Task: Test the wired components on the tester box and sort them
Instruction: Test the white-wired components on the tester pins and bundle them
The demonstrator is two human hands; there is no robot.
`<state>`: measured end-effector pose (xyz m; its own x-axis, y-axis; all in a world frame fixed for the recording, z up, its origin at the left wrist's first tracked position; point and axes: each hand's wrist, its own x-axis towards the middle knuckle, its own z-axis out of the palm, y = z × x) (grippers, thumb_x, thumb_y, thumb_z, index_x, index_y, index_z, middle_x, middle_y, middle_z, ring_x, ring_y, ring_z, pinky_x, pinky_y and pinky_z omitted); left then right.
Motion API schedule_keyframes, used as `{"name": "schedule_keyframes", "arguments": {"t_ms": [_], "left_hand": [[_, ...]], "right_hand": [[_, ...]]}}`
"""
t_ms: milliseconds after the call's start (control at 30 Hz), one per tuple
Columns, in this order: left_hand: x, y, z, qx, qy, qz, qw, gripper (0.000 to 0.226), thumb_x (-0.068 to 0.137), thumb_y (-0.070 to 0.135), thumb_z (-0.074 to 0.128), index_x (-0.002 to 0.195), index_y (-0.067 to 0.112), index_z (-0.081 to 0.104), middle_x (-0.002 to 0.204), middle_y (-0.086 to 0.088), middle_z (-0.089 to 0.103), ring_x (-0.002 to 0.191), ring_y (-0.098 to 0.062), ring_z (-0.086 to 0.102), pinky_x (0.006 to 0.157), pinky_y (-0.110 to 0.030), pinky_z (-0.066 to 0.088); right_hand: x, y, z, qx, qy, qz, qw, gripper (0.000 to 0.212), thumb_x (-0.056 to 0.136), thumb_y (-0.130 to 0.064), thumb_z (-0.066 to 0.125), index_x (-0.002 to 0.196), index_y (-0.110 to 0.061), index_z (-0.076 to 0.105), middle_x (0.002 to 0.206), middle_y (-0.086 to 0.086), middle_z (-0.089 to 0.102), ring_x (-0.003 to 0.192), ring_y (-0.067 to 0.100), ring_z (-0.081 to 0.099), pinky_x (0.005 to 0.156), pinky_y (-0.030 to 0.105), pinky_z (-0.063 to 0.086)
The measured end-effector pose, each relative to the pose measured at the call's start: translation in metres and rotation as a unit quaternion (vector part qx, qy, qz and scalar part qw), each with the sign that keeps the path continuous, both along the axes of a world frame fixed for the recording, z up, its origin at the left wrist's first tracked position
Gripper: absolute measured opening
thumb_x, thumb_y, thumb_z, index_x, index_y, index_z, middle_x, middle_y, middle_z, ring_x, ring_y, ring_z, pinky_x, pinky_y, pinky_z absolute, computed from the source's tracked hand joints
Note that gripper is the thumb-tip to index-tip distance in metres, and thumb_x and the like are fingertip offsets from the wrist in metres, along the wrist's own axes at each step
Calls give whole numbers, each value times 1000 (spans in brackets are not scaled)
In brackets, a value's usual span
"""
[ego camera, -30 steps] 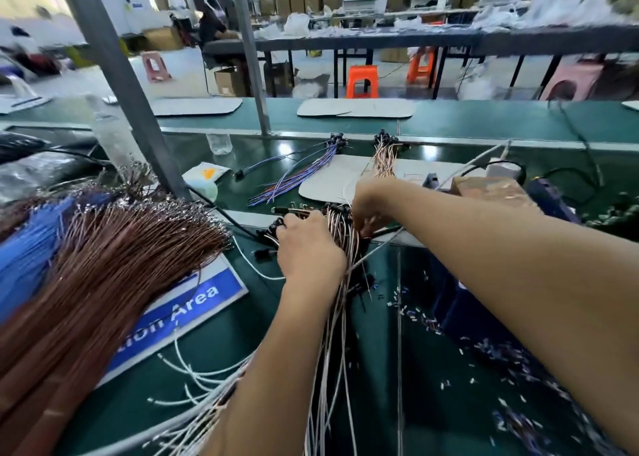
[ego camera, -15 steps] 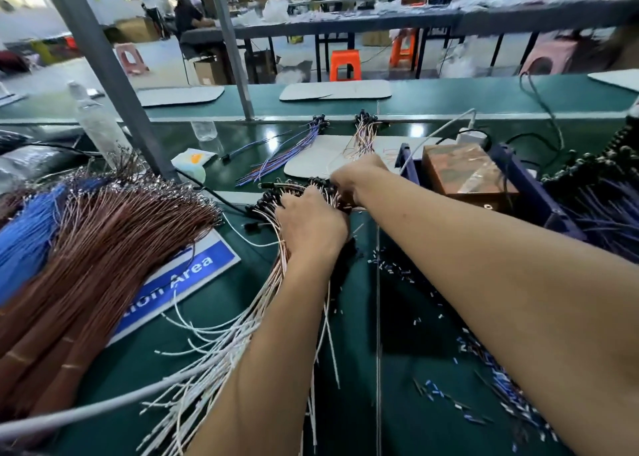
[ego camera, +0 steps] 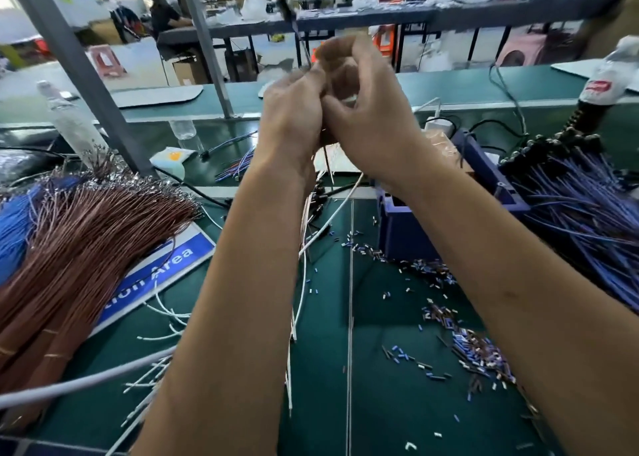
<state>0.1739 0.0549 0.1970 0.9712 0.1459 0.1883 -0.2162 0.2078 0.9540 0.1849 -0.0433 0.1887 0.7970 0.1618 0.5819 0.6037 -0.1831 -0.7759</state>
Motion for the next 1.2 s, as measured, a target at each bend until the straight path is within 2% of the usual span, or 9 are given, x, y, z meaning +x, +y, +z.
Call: {"name": "schedule_keyframes", "arguments": {"t_ms": [133, 267, 400, 500, 567, 667, 800, 933, 1200], "left_hand": [[-21, -24, 18, 7, -41, -20, 999, 33, 111, 25, 43, 115, 5, 69, 109, -20, 76, 100, -39, 73, 89, -52, 60], [-33, -46, 28, -76, -60, -65, 993, 38, 112, 28, 39, 107, 4, 68, 104, -18, 75, 102, -39, 72, 94, -46, 58], [-37, -57, 24, -287, -48, -136, 947, 32, 110, 17, 43, 88, 7, 62, 70, -5, 65, 63, -16, 62, 63, -29, 54], [-39, -68, -1, -306, -43, -129, 942, 37, 113, 23, 36, 81, 15, 53, 57, 4, 43, 51, -11, 38, 53, -24, 37], [-42, -77, -30, -222, -68, -79, 969, 39, 113, 24, 35, 79, 15, 53, 58, 5, 35, 52, -11, 28, 51, -24, 29], [-47, -89, -91, 57, -155, 16, 986, 35, 110, 23, 41, 83, 10, 59, 60, 7, 45, 53, -13, 37, 51, -31, 30], [-50, -91, -161, 422, -239, 19, 875, 20, 107, 12, 49, 98, 1, 63, 93, -8, 61, 80, -26, 57, 71, -42, 46], [-45, -90, -188, 488, -217, -21, 845, 18, 107, 12, 49, 114, 3, 63, 109, -13, 61, 95, -35, 59, 79, -46, 47], [-36, -81, -200, 456, -196, -46, 867, 19, 101, 13, 62, 82, 11, 58, 72, -2, 63, 65, -24, 57, 60, -40, 44]], "right_hand": [[-30, -33, 9, 61, -19, 36, 997, 34, 95, 9, 62, 126, 4, 49, 110, 22, 63, 91, 23, 65, 73, 28, 56], [-50, -79, 18, 52, -54, 18, 997, 27, 96, 0, 69, 120, 2, 58, 95, 15, 73, 71, 14, 67, 62, 26, 52], [-57, -133, 4, -55, -79, -33, 995, 12, 97, -13, 72, 109, -9, 72, 87, 1, 78, 58, 19, 65, 56, 30, 54], [-58, -164, -28, -78, -36, -67, 994, 10, 93, -18, 78, 100, -12, 76, 82, -3, 79, 63, 16, 71, 61, 30, 58], [-55, -179, -52, -135, -27, -96, 986, 8, 90, -18, 81, 93, -11, 79, 77, -7, 77, 67, 6, 73, 70, 23, 58], [-52, -187, -86, -219, -34, -113, 968, 3, 87, -18, 83, 89, -16, 81, 76, -11, 76, 69, -1, 71, 73, 14, 54], [-51, -180, -128, -308, -61, -118, 942, 8, 91, -22, 80, 97, -17, 81, 89, -4, 79, 83, 15, 73, 78, 40, 58], [-54, -174, -157, -296, -102, -131, 941, 13, 93, -24, 74, 101, -15, 79, 93, 0, 79, 86, 23, 73, 73, 44, 57], [-54, -179, -165, -200, -37, -136, 970, 10, 89, -17, 82, 97, -12, 79, 87, -9, 76, 83, -1, 71, 78, 21, 57]]}}
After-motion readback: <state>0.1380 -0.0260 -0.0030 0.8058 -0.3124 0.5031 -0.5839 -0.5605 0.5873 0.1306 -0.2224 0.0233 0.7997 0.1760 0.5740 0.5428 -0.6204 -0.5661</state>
